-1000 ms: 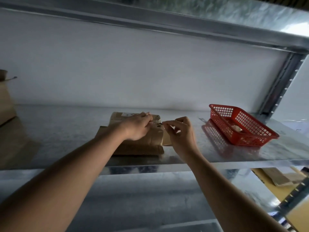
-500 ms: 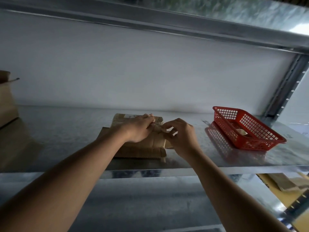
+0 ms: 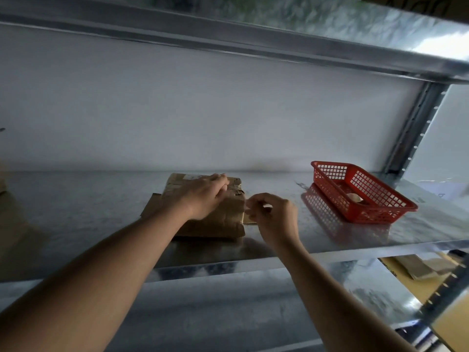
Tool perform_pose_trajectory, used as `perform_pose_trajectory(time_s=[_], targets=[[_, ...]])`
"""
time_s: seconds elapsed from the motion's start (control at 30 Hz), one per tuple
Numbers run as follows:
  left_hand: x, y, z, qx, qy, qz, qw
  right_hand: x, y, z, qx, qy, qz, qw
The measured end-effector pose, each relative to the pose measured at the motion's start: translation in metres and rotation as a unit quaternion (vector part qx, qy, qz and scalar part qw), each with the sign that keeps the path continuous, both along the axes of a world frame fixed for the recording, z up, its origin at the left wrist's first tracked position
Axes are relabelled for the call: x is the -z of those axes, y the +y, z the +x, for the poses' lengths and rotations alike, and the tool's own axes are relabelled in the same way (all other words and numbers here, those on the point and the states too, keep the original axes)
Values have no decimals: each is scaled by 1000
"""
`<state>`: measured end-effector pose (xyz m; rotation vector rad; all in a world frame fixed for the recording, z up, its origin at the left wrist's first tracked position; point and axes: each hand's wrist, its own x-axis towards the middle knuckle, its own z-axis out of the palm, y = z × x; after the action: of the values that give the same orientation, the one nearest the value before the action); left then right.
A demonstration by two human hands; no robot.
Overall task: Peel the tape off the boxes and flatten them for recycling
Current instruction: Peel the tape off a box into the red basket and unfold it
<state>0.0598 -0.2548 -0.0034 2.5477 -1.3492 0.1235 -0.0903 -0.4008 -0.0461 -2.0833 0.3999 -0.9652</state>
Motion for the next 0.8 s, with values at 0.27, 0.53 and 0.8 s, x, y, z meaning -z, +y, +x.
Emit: perform_pose_trajectory(time_s=[0.27,0.53,0.8], targets=[[-4,-8,0,28,-6,16,999,-12,-14,-9,14,-101,246,964],[-1,-34,4,57,-28,92,994,-19,-22,11,122,-97,157,975],[-2,-86,-21,58,-57,95,992,-42,-56,-5,134,-41,52,989]])
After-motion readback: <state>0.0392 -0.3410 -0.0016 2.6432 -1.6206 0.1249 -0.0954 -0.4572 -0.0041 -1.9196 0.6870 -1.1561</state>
